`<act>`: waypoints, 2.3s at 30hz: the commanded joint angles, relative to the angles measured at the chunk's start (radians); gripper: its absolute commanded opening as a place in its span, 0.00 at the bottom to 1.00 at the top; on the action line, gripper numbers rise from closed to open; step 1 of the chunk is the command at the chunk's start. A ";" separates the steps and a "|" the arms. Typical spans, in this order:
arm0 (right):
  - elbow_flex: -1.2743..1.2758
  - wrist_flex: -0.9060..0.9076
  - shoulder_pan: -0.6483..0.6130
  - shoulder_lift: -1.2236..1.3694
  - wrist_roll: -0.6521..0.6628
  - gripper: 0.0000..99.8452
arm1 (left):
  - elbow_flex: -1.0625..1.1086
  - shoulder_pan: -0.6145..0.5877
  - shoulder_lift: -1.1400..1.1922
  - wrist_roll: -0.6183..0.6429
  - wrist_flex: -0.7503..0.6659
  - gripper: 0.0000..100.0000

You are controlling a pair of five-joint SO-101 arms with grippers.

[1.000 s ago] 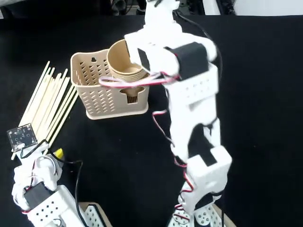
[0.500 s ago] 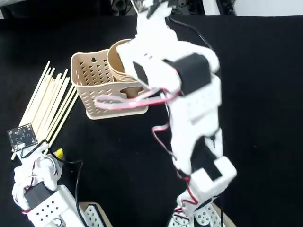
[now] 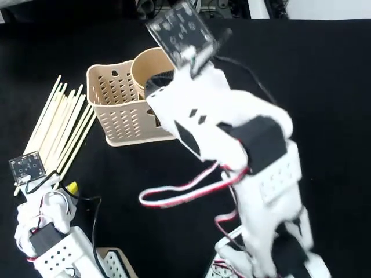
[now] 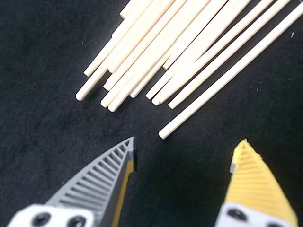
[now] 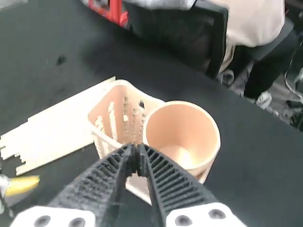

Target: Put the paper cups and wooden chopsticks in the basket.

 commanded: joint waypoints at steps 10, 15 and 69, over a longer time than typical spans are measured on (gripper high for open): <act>1.161 -0.990 0.054 -0.433 0.086 0.01 | 0.015 0.008 -0.005 -0.006 -0.011 0.32; 1.247 -1.114 0.172 -0.314 0.092 0.01 | 0.015 0.008 -0.005 -0.006 -0.011 0.32; 1.092 -0.845 0.161 -0.854 0.295 0.01 | -0.010 0.008 -0.002 -0.041 -0.011 0.32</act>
